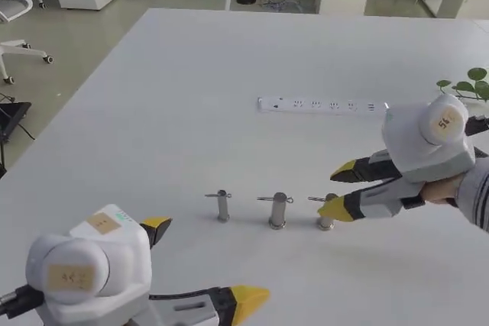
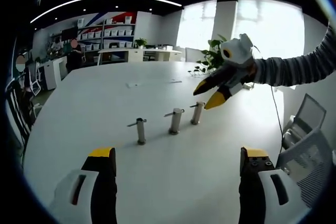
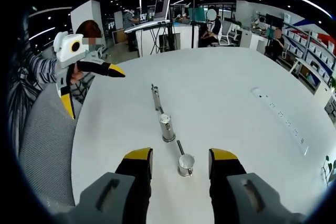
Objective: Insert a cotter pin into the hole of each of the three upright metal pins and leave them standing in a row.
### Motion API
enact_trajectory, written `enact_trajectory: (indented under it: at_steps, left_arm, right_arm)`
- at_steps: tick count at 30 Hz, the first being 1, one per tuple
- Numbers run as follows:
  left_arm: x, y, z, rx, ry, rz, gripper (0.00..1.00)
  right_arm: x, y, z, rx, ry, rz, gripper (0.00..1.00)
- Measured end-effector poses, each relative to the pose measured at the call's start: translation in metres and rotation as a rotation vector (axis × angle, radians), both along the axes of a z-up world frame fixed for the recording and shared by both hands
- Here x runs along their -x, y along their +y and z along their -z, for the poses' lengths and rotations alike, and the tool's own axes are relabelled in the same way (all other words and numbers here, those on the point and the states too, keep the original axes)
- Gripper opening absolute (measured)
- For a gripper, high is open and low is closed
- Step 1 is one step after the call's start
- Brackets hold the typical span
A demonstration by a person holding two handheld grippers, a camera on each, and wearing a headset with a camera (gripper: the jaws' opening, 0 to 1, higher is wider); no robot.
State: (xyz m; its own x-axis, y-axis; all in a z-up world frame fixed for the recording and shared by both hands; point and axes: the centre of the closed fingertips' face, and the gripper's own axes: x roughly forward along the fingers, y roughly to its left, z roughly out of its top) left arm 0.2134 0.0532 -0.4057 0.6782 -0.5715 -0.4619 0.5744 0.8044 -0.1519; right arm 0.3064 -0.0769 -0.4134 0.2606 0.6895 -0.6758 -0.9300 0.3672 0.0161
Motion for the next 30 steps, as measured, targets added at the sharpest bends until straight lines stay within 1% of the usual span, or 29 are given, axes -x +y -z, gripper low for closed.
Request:
enact_trajectory:
  at_steps: [2, 4, 7, 10, 12, 13, 15, 17, 20, 21, 22, 23, 25, 27, 28, 30]
  left_arm:
    - [0.000, 0.002, -0.002, -0.003, 0.001, 0.001, 0.97]
    - [-0.001, 0.004, -0.004, 0.004, -0.001, 0.001, 0.97]
    - [0.000, 0.003, -0.008, 0.013, -0.003, 0.006, 0.97]
    - [0.001, 0.003, -0.011, 0.013, -0.007, 0.012, 0.97]
    - [0.001, 0.004, -0.013, 0.010, -0.009, 0.013, 0.96]
    - [0.002, 0.005, -0.013, 0.012, -0.010, 0.011, 0.96]
    - [0.003, 0.006, -0.014, 0.019, -0.005, 0.008, 0.96]
    - [0.004, 0.007, -0.016, 0.016, -0.006, 0.006, 0.96]
    - [0.004, 0.010, -0.017, 0.014, -0.011, -0.002, 0.96]
    - [0.004, 0.010, -0.017, 0.014, -0.010, -0.004, 0.96]
    - [0.004, 0.010, -0.017, 0.014, -0.009, -0.005, 0.96]
    - [0.004, 0.010, -0.018, 0.016, -0.009, -0.006, 0.95]
    - [0.005, 0.011, -0.017, 0.017, -0.003, -0.006, 0.95]
    - [0.008, 0.011, -0.016, 0.003, 0.001, -0.007, 0.95]
    - [0.008, 0.012, -0.016, -0.003, 0.000, -0.011, 0.95]
    - [0.009, 0.013, -0.015, -0.003, 0.002, -0.015, 0.95]
  right_arm:
    - [0.005, -0.001, -0.003, -0.006, 0.001, 0.022, 0.43]
    - [0.011, -0.001, -0.007, -0.018, -0.008, 0.049, 0.46]
    - [0.017, -0.002, -0.011, -0.030, -0.013, 0.084, 0.50]
    - [0.025, -0.003, -0.014, -0.046, -0.021, 0.119, 0.57]
    - [0.030, -0.004, -0.017, -0.056, -0.024, 0.145, 0.59]
    - [0.031, -0.006, -0.019, -0.065, -0.023, 0.171, 0.59]
    - [0.035, -0.009, -0.021, -0.070, -0.028, 0.198, 0.62]
    - [0.041, -0.009, -0.024, -0.081, -0.041, 0.209, 0.64]
    - [0.048, -0.011, -0.026, -0.088, -0.045, 0.243, 0.65]
    - [0.050, -0.013, -0.027, -0.085, -0.051, 0.266, 0.66]
    - [0.051, -0.015, -0.028, -0.090, -0.061, 0.289, 0.67]
    - [0.054, -0.015, -0.029, -0.099, -0.074, 0.303, 0.68]
    - [0.061, -0.016, -0.030, -0.101, -0.074, 0.316, 0.68]
    - [0.068, -0.017, -0.031, -0.101, -0.083, 0.334, 0.69]
    - [0.070, -0.019, -0.031, -0.104, -0.089, 0.361, 0.69]
    - [0.074, -0.018, -0.031, -0.126, -0.086, 0.390, 0.70]
